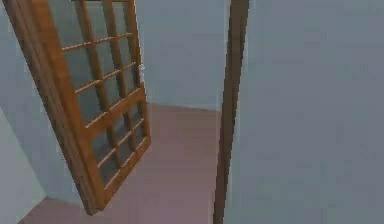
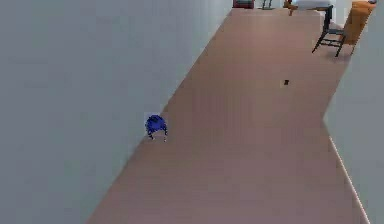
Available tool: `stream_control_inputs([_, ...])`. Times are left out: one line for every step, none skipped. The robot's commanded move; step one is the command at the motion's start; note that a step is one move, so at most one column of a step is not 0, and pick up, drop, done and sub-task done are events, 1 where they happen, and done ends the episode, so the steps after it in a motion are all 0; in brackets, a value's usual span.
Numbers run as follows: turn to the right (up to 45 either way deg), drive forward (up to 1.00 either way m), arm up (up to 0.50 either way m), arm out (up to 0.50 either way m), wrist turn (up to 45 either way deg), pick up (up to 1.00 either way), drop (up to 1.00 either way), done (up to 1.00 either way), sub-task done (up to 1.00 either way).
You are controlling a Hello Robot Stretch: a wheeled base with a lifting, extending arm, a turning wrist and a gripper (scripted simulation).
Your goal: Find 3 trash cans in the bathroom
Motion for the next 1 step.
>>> stream_control_inputs([-30.0, 0.00, 0.00, 0.00, 0.0, 0.00, 0.00, 0.00, 0.00])
